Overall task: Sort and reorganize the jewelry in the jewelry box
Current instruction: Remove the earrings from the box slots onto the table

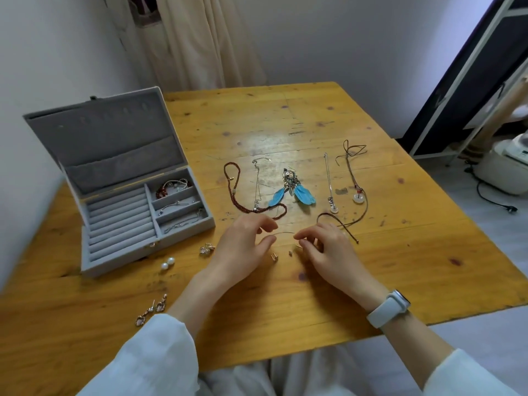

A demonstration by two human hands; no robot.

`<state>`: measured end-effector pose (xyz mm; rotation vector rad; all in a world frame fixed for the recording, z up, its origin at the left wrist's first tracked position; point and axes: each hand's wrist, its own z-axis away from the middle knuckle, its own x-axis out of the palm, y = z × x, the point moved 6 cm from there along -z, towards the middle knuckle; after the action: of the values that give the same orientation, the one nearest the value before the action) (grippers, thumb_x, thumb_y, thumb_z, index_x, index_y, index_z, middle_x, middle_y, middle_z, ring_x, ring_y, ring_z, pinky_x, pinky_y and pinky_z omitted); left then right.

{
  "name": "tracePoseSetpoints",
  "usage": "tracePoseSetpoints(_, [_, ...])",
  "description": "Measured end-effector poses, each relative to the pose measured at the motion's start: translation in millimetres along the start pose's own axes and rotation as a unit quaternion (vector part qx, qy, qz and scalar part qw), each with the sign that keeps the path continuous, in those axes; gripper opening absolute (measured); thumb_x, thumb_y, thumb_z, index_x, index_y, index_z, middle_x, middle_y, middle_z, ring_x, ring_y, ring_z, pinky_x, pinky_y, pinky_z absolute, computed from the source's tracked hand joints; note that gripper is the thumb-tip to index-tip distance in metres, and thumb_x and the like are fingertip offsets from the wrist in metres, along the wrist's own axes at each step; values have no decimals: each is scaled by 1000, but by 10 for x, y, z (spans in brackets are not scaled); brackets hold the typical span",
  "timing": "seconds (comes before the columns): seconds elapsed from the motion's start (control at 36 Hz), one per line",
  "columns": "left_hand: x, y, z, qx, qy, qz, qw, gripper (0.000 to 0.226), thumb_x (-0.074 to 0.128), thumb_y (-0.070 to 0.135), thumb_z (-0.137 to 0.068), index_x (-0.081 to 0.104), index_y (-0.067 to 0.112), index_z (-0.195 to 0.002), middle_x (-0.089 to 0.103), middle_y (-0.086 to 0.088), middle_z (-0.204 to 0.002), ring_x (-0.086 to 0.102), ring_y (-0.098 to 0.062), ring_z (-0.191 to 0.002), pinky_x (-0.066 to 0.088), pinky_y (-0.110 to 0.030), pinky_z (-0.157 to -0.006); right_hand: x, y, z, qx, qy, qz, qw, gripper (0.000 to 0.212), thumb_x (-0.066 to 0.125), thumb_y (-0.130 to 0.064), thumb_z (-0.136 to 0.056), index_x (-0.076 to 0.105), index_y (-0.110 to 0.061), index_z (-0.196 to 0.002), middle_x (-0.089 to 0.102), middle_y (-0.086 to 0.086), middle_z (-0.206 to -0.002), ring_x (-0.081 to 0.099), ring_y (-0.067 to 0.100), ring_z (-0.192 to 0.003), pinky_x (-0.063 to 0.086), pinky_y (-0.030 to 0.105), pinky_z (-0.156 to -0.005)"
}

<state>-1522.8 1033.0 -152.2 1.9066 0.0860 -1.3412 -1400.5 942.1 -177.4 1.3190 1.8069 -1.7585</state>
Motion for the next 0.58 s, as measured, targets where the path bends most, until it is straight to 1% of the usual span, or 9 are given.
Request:
tracePoseSetpoints(0.06, [-123, -40, 0, -4, 22, -4, 1000, 20, 59, 24, -88, 60, 23, -109, 56, 12, -102, 49, -4, -97, 44, -30, -91, 7, -82, -67, -4, -3, -8, 1000, 13, 56, -19, -88, 65, -22, -97, 55, -10, -86, 44, 7, -86, 36, 30, -85])
tracePoseSetpoints(0.11, [-263, -111, 0, -16, 42, -6, 999, 20, 57, 24, -89, 60, 21, -109, 56, 13, -102, 49, -5, -99, 43, -37, -94, 36, -189, -149, -13, -7, -13, 1000, 13, 56, -19, -88, 65, -21, -97, 56, -8, -87, 45, 8, -85, 38, 31, -86])
tracePoseSetpoints(0.19, [-483, -277, 22, -39, 62, -14, 997, 18, 55, 26, -90, 61, 20, -106, 55, 13, -100, 50, -8, -101, 42, -43, -95, 94, -376, -284, -31, -13, -21, 999, 13, 56, -18, -88, 66, -20, -97, 57, -6, -88, 46, 10, -84, 40, 33, -86])
tracePoseSetpoints(0.28, [-694, -493, 68, -72, 90, -38, 993, 17, 54, 25, -91, 62, 21, -105, 57, 10, -103, 50, -10, -102, 39, -43, -98, 168, -594, -440, -56, -25, -28, 998, 14, 55, -18, -89, 66, -17, -98, 56, -7, -87, 48, 11, -86, 42, 34, -85])
tracePoseSetpoints(0.33, [-828, -681, 127, -109, 117, -71, 985, 17, 51, 22, -92, 61, 21, -106, 59, 6, -108, 49, -11, -106, 33, -38, -101, 242, -740, -567, -70, -34, -19, 997, 15, 54, -19, -90, 66, -17, -99, 59, -4, -91, 50, 13, -88, 43, 34, -86])
tracePoseSetpoints(0.39, [-962, -899, 203, -152, 148, -109, 971, 19, 48, 21, -93, 60, 22, -108, 57, 3, -113, 47, -15, -110, 29, -37, -98, 345, -875, -708, -88, -39, -7, 995, 17, 52, -20, -91, 66, -18, -100, 61, -2, -92, 51, 14, -89, 43, 35, -86])
tracePoseSetpoints(0.47, [-1104, -1234, 296, -224, 157, -148, 950, 28, 46, 28, -94, 55, 23, -120, 49, -1, -126, 39, -19, -120, 27, -41, -102, 525, -1055, -917, -108, -57, 14, 992, 19, 49, -22, -92, 65, -19, -103, 62, -1, -96, 50, 15, -91, 43, 37, -86])
tracePoseSetpoints(0.53, [-1136, -1432, 326, -272, 132, -163, 939, 39, 42, 35, -95, 45, 24, -132, 39, -2, -138, 29, -22, -129, 22, -45, -106, 641, -1172, -1065, -119, -70, 32, 990, 21, 47, -23, -93, 64, -19, -105, 61, 1, -98, 50, 18, -94, 42, 38, -85])
tracePoseSetpoints(0.58, [-1126, -1572, 340, -305, 106, -168, 932, 48, 36, 43, -95, 34, 26, -140, 28, -3, -148, 20, -24, -136, 17, -47, -109, 739, -1276, -1219, -124, -81, 54, 988, 23, 46, -24, -93, 63, -20, -108, 60, 3, -99, 50, 22, -97, 42, 39, -83])
